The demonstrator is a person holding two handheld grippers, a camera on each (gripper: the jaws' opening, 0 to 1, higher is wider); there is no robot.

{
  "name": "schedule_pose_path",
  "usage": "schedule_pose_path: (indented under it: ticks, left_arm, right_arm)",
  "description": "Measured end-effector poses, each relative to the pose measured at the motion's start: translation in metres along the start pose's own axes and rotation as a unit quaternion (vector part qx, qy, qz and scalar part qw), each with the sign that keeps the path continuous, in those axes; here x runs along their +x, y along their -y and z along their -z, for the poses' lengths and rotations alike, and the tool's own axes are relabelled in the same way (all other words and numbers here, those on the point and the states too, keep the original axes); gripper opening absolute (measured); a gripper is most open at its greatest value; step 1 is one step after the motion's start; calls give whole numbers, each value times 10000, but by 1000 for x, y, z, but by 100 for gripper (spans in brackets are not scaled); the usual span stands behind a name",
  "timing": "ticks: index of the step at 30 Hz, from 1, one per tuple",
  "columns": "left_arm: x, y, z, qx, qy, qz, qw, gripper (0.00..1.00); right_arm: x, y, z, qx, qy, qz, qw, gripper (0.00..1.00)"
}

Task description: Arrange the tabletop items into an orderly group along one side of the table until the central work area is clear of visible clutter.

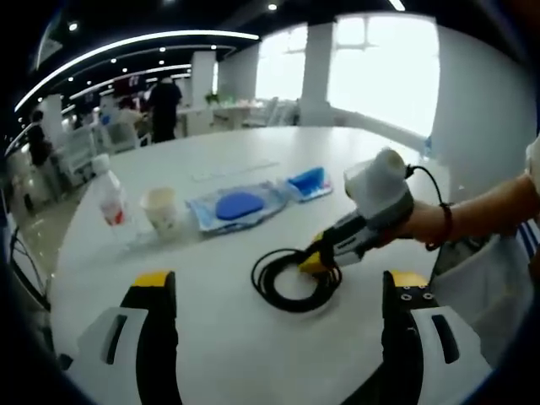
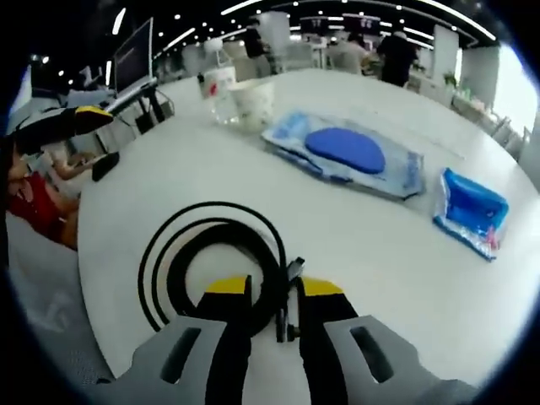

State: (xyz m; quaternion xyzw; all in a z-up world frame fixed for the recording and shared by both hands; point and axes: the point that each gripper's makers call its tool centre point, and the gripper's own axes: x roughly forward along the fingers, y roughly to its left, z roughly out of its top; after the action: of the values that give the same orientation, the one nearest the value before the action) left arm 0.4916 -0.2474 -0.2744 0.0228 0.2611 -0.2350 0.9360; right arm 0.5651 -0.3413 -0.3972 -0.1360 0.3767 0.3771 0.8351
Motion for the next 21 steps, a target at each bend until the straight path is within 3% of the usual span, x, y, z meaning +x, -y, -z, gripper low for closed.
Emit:
schedule_pose_path:
  ticks: [1, 3, 7, 13, 17, 21]
  left_arm:
    - [0, 0, 0, 4, 2, -3, 10000, 99]
    - [0, 0, 0, 9, -7, -3, 10000, 99]
    - [1, 0, 1, 34, -34, 9, 10000, 99]
    - [2, 2, 1, 72, -39, 42, 10000, 99]
    - [2, 2, 0, 99, -57, 44, 9999, 99]
    - [2, 4, 1, 99, -83, 83, 9999, 99]
  right_arm:
    - [-1, 1, 1, 215, -54, 35, 9997, 13]
    - [-1, 1, 1, -10, -86, 33, 10000, 13]
    - [-1, 7, 2, 221, -126, 217, 9994, 11]
    - [-8, 11, 6, 640, -232, 60, 9977, 10]
    - [-18, 17, 4, 616, -275, 54, 9977, 10]
    - [-32, 28, -6, 886, -51, 49, 9960, 9]
